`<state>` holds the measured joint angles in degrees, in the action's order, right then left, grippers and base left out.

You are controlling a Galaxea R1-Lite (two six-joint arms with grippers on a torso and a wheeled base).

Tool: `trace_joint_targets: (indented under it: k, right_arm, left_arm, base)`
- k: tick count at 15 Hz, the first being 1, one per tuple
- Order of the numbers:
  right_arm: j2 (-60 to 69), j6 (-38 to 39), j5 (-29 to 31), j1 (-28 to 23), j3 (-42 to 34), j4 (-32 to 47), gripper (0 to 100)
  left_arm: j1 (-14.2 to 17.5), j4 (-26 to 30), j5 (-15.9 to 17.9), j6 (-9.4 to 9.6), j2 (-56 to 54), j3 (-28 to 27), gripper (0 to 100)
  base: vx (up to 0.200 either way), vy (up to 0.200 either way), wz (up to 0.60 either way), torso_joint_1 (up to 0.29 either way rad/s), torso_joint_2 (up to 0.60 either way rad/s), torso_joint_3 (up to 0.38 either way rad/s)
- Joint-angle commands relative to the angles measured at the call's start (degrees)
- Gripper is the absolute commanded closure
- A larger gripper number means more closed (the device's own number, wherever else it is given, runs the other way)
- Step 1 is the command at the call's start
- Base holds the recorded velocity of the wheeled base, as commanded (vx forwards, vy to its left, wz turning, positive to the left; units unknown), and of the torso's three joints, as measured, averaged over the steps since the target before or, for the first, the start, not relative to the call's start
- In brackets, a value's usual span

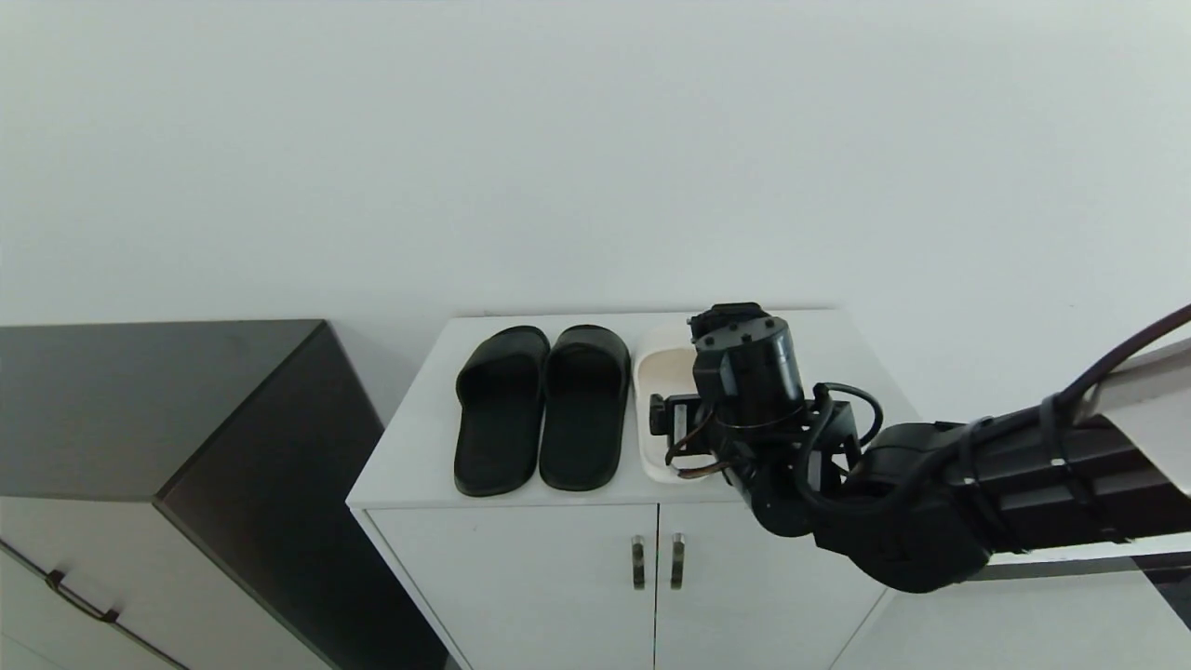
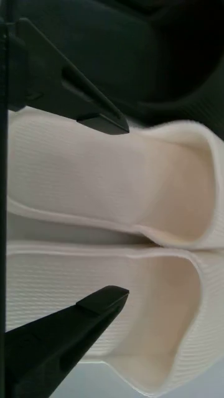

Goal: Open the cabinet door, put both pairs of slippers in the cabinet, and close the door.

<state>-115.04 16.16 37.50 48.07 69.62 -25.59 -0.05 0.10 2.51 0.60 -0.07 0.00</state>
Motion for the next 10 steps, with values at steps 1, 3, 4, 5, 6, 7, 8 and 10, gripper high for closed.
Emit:
trace_joint_targets:
  k: [1, 3, 4, 5, 6, 7, 8, 10]
  right_arm:
    - [-3.8, -0.5, 0.0, -1.1, 2.5, -0.5, 0]
    - [-6.1, -0.7, 0.0, -3.4, 5.7, -0.6, 0]
    - [-6.9, -0.9, -0.1, -4.4, 7.1, -0.6, 0]
    - [-7.6, -1.7, -0.1, -4.7, 8.1, -0.7, 0]
    - [-8.1, -2.5, -0.2, -5.5, 9.5, -0.8, 0]
    - [-9.1, -3.2, -0.3, -6.1, 11.1, -1.0, 0]
    - [-10.0, -3.9, -0.3, -6.7, 13.1, -1.0, 0]
    - [-11.9, -4.5, -0.4, -7.2, 16.2, -0.7, 0]
  left_arm:
    - [0.0, 0.0, -0.1, 0.02, 0.1, 0.0, 100]
    - [0.0, 0.0, -0.1, -0.07, 0.1, 0.0, 100]
    - [0.0, 0.0, -0.1, -0.07, 0.1, 0.0, 100]
    - [0.0, 0.0, -0.1, -0.07, 0.1, 0.0, 100]
    - [0.0, 0.0, -0.1, -0.07, 0.1, 0.0, 100]
    - [0.0, 0.0, -0.1, -0.07, 0.1, 0.0, 100]
    - [0.0, 0.0, -0.1, -0.07, 0.1, 0.0, 100]
    - [0.0, 0.0, -0.3, -0.07, 0.1, 0.0, 100]
  base:
    - [0.0, 0.0, 0.0, 0.0, 0.0, 0.0]
    - [0.0, 0.0, 0.0, 0.0, 0.0, 0.0]
    - [0.0, 0.0, 0.0, 0.0, 0.0, 0.0]
    - [0.0, 0.0, 0.0, 0.0, 0.0, 0.0]
    - [0.0, 0.0, 0.0, 0.0, 0.0, 0.0]
    - [0.0, 0.0, 0.0, 0.0, 0.0, 0.0]
    - [0.0, 0.0, 0.0, 0.0, 0.0, 0.0]
    - [0.0, 0.0, 0.0, 0.0, 0.0, 0.0]
